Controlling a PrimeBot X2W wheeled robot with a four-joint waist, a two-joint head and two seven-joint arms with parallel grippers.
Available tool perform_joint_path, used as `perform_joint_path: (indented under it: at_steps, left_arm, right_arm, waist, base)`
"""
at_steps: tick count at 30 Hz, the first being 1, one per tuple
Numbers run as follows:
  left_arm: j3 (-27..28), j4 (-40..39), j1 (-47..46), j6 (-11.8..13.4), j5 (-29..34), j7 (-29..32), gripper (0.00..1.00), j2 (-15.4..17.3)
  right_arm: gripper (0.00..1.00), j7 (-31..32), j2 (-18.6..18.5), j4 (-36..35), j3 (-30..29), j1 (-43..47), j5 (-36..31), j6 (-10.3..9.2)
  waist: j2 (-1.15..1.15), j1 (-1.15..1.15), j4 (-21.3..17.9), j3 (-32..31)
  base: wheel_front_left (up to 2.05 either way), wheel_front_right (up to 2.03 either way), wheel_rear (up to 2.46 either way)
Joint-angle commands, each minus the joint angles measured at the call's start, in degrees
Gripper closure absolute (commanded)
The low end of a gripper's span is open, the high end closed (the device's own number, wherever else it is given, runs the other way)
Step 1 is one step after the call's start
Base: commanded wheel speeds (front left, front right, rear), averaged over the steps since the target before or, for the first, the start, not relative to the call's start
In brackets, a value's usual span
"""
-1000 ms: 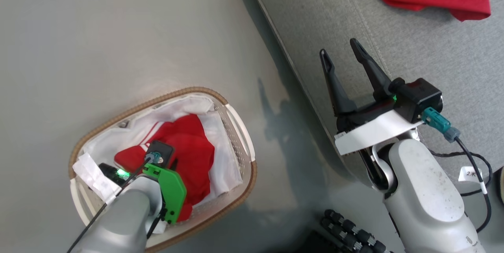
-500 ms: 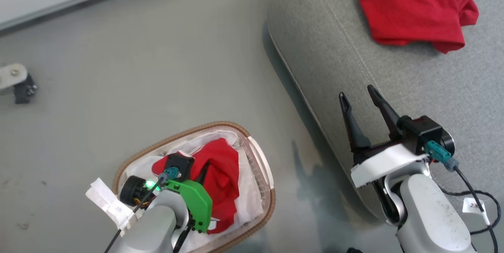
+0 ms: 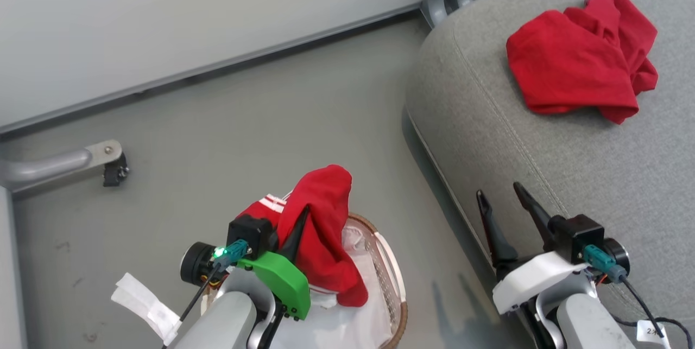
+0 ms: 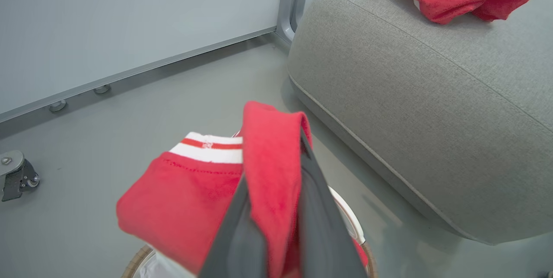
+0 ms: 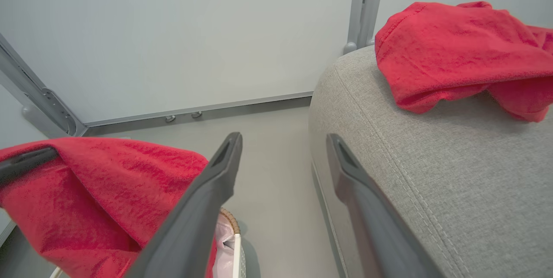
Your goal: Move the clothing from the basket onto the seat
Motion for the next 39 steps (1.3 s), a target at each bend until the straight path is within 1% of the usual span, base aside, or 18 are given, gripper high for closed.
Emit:
perform_joint_path:
  at_steps: [1, 11, 18, 23, 29, 35, 39]
  left_arm:
    - [0.98, -1.57, 1.28, 0.36, 0.59, -0.32, 1.00, 0.11]
    - [7.75, -14.02, 4.02, 0.28, 4.76, -0.31, 1.00, -1.24]
    - [10.04, -19.85, 3.99, -0.12, 6.89, -0.28, 1.00, -2.01]
    - [10.37, -21.69, 3.99, -0.53, 7.36, -0.28, 1.00, -2.60]
    - [9.65, -22.31, 3.64, -0.84, 7.73, -0.28, 1.00, -2.90]
    - [8.40, -21.76, 2.87, -1.12, 7.63, -0.28, 1.00, -3.16]
    - [6.95, -21.29, 2.47, -1.37, 7.36, -0.28, 1.00, -3.29]
  right_arm:
    - [0.00, -0.13, -0.20, 0.37, 0.47, 1.25, -0.26, -0.06]
    - [0.00, -0.13, -0.21, 2.14, 2.33, 4.53, -0.60, -0.06]
    - [0.00, -0.13, -0.20, 3.54, 4.85, 6.04, -1.63, -0.06]
    - [0.00, -0.13, -0.59, 4.41, 12.49, 5.22, -2.63, -0.06]
    - [0.00, -0.13, -1.67, 4.07, 21.68, -0.16, -1.87, -0.06]
    - [0.00, -0.13, -1.30, 5.22, 27.22, -7.50, -1.51, -0.06]
    - [0.00, -0.13, -0.76, 8.44, 29.43, -11.32, -1.52, -0.06]
  waist:
    - [0.00, 0.00, 2.12, -3.61]
    - [0.00, 0.00, 2.51, -8.24]
    - [0.00, 0.00, 2.95, -9.73]
    - [0.00, 0.00, 3.56, -9.78]
    - [0.00, 0.00, 4.49, -9.47]
    - [0.00, 0.00, 6.17, -9.12]
    - [0.00, 0.00, 7.47, -9.04]
  base:
    - [0.00, 0.00, 0.00]
    - [0.00, 0.00, 0.00]
    - [0.00, 0.00, 0.00]
    - [0.00, 0.00, 0.00]
    - [0.00, 0.00, 0.00]
    - [0.00, 0.00, 0.00]
    - [0.00, 0.00, 0.00]
